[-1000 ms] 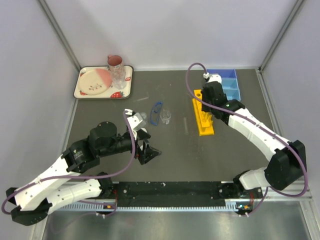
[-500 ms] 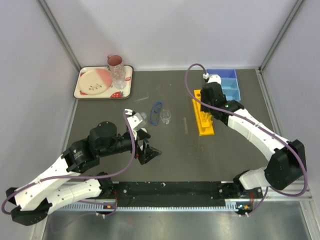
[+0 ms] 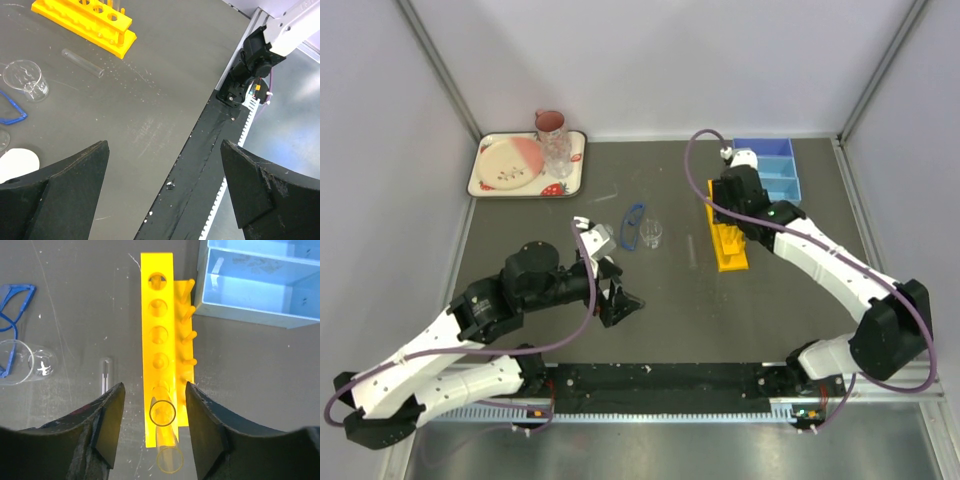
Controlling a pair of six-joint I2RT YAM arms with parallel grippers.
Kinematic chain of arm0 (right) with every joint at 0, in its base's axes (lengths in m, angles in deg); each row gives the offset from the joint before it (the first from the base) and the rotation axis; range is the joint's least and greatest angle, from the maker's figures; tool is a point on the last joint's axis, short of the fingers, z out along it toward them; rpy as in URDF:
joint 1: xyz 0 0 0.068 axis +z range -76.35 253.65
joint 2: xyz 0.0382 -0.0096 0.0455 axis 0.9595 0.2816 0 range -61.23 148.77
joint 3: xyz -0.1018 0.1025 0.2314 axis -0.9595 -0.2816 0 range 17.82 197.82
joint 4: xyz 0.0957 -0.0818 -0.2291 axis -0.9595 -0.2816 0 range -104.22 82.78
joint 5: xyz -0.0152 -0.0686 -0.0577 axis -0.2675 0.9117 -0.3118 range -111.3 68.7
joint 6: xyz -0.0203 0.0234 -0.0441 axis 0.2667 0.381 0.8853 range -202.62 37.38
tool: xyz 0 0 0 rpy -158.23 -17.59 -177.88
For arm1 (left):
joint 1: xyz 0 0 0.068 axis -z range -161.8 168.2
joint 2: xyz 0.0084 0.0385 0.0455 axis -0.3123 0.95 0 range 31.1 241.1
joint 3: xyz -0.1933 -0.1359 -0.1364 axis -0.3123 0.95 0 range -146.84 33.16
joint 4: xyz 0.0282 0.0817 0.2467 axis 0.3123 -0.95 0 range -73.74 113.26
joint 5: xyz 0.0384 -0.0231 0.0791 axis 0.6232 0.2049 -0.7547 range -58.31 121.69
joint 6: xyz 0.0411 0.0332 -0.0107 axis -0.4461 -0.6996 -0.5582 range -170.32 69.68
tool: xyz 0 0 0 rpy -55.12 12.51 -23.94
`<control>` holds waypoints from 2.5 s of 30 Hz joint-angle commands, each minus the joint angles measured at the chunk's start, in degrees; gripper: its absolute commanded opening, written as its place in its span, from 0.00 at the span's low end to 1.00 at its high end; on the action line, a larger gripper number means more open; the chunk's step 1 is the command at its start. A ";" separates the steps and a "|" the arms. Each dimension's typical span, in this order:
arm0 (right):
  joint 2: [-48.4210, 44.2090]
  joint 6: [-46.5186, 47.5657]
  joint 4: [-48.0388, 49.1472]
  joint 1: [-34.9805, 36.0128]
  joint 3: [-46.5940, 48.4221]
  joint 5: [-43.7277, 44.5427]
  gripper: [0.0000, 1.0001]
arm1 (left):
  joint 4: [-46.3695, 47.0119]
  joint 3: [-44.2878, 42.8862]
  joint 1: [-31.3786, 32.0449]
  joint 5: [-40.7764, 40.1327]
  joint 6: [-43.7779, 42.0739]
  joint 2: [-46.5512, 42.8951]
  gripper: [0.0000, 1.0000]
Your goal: Organize the chemistry lab equipment
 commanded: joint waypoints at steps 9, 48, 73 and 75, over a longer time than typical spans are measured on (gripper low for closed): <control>-14.08 3.55 -8.88 2.44 12.00 3.52 0.60 | 5.83 -4.96 -0.13 -7.51 5.17 16.79 0.99; -35.89 0.65 -18.56 3.58 1.02 -3.60 0.61 | -10.43 -47.77 -5.93 -23.51 36.47 85.11 0.92; -35.72 -0.58 -18.03 3.58 0.58 -4.92 0.61 | -12.89 -38.81 -3.83 -27.11 36.56 84.94 0.19; -35.54 -0.67 -17.86 3.50 0.40 -5.27 0.61 | -13.06 -37.67 -3.65 -27.56 36.29 84.33 0.15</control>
